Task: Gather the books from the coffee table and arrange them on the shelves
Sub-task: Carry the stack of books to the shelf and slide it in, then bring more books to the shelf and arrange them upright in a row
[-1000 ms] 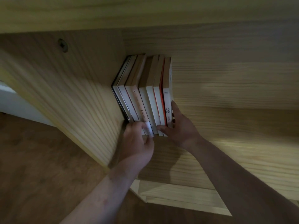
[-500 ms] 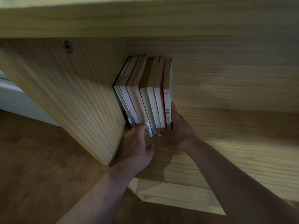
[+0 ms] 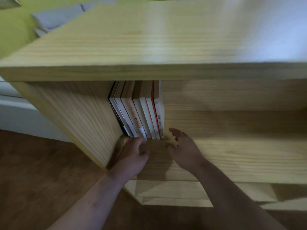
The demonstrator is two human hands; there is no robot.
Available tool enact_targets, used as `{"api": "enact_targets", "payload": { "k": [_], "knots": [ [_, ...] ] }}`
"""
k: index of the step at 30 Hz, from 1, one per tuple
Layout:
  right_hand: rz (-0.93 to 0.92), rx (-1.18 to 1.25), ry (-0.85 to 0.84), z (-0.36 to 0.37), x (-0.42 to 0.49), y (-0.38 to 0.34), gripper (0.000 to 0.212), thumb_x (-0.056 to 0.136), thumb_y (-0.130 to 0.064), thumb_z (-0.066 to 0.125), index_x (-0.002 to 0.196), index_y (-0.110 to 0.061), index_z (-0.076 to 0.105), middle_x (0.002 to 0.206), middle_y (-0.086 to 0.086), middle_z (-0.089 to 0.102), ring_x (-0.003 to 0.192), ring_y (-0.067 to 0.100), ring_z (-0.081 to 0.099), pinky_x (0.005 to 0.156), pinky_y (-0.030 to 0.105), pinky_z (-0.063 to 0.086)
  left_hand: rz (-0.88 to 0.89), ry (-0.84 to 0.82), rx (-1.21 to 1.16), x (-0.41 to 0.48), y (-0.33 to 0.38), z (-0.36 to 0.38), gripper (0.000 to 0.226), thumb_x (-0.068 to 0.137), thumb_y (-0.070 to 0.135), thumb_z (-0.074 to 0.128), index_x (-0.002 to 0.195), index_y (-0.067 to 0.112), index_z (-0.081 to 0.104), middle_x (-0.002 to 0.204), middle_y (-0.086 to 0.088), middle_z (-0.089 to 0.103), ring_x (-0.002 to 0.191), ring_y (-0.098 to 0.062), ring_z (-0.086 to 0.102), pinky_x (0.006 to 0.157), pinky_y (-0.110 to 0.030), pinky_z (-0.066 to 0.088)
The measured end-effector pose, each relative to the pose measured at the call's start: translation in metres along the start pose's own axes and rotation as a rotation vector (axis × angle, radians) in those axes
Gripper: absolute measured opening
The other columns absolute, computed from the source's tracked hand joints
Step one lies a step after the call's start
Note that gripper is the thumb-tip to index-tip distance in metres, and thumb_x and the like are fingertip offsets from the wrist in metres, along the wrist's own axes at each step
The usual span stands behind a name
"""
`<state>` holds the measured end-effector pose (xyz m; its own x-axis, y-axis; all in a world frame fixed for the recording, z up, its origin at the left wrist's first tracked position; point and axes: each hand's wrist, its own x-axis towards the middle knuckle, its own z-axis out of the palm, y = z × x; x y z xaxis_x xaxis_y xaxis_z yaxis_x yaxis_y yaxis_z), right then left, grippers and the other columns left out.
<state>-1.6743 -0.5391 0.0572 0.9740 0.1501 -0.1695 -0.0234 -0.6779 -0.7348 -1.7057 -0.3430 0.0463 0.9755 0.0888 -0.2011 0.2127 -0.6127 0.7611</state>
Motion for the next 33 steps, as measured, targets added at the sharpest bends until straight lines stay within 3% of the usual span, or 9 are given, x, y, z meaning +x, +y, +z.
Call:
{"api": "enact_targets", "payload": {
  "k": [3, 6, 9, 12, 17, 19, 25, 30, 33],
  "knots": [
    [0.043, 0.059, 0.114, -0.002, -0.041, 0.004, 0.05, 0.096, -0.021, 0.064, 0.145, -0.025, 0.054, 0.14, -0.005, 0.059, 0.118, 0.008, 0.059, 0.101, 0.03, 0.051, 0.031, -0.06, 0.029, -0.021, 0.0, -0.007, 0.025, 0.094, 0.039, 0.059, 0.112, 0.052, 0.049, 0.108, 0.023, 0.05, 0.1, -0.008, 0.055, 0.077, -0.029, 0.052],
    [0.095, 0.128, 0.19, 0.004, -0.09, 0.019, 0.039, 0.094, -0.013, 0.067, 0.13, -0.028, 0.066, 0.115, -0.017, 0.066, 0.095, -0.012, 0.059, 0.084, 0.01, 0.049, 0.136, -0.026, 0.109, -0.051, -0.001, -0.014, 0.023, 0.095, 0.031, 0.062, 0.117, 0.038, 0.06, 0.104, 0.016, 0.057, 0.094, -0.005, 0.058, 0.081, -0.024, 0.048],
    [0.18, 0.087, 0.082, 0.014, -0.134, 0.039, 0.034, 0.093, -0.012, 0.067, 0.123, -0.029, 0.069, 0.107, -0.02, 0.067, 0.09, -0.011, 0.062, 0.072, -0.002, 0.04, 0.184, -0.17, 0.184, -0.086, -0.014, -0.021, 0.017, 0.094, 0.033, 0.06, 0.11, 0.037, 0.064, 0.096, 0.018, 0.065, 0.087, 0.002, 0.062, 0.078, -0.02, 0.051],
    [0.281, 0.037, -0.051, 0.028, -0.17, 0.057, 0.031, 0.094, -0.022, 0.066, 0.123, -0.031, 0.068, 0.109, -0.018, 0.069, 0.094, -0.003, 0.065, 0.081, 0.008, 0.044, 0.115, -0.362, 0.303, -0.113, -0.041, -0.025, 0.021, 0.093, 0.033, 0.058, 0.112, 0.03, 0.066, 0.097, 0.017, 0.067, 0.091, -0.001, 0.065, 0.088, -0.023, 0.051],
    [0.349, -0.142, -0.341, 0.057, -0.22, 0.065, 0.033, 0.098, -0.031, 0.057, 0.13, -0.034, 0.064, 0.122, -0.001, 0.074, 0.113, 0.011, 0.069, 0.093, 0.018, 0.047, -0.114, -0.599, 0.516, -0.174, -0.104, -0.05, 0.024, 0.095, 0.034, 0.054, 0.113, 0.022, 0.065, 0.096, 0.012, 0.066, 0.105, -0.011, 0.065, 0.084, -0.02, 0.044],
    [0.324, -0.173, -0.415, 0.066, -0.233, 0.063, 0.036, 0.099, -0.031, 0.056, 0.135, -0.029, 0.063, 0.129, -0.001, 0.072, 0.117, 0.011, 0.066, 0.094, 0.018, 0.045, -0.201, -0.595, 0.468, -0.195, -0.127, -0.066, 0.016, 0.097, 0.03, 0.056, 0.107, 0.025, 0.067, 0.086, 0.013, 0.063, 0.103, -0.015, 0.067, 0.078, -0.018, 0.044],
    [0.245, -0.344, -0.607, 0.097, -0.241, 0.045, 0.04, 0.101, -0.029, 0.054, 0.14, -0.019, 0.059, 0.141, 0.002, 0.063, 0.129, 0.018, 0.059, 0.101, 0.023, 0.042, -0.37, -0.474, 0.407, -0.231, -0.193, -0.105, 0.038, 0.098, 0.029, 0.059, 0.132, 0.014, 0.06, 0.13, -0.004, 0.064, 0.119, -0.018, 0.06, 0.096, -0.025, 0.045],
    [0.266, -0.448, -0.655, 0.131, -0.24, 0.025, 0.041, 0.101, -0.031, 0.056, 0.14, -0.019, 0.058, 0.141, 0.002, 0.063, 0.128, 0.02, 0.059, 0.102, 0.025, 0.044, -0.488, -0.442, 0.275, -0.26, -0.252, -0.126, 0.032, 0.096, 0.022, 0.063, 0.125, 0.007, 0.063, 0.117, -0.007, 0.065, 0.099, -0.014, 0.057, 0.081, -0.023, 0.042],
    [0.319, -0.475, -0.678, 0.155, -0.238, 0.012, 0.043, 0.1, -0.032, 0.058, 0.141, -0.019, 0.058, 0.139, 0.003, 0.064, 0.127, 0.02, 0.061, 0.1, 0.025, 0.044, -0.525, -0.45, 0.219, -0.267, -0.286, -0.145, 0.036, 0.097, 0.023, 0.061, 0.13, 0.011, 0.061, 0.118, -0.002, 0.061, 0.104, -0.014, 0.056, 0.086, -0.025, 0.044]
  ]
}}
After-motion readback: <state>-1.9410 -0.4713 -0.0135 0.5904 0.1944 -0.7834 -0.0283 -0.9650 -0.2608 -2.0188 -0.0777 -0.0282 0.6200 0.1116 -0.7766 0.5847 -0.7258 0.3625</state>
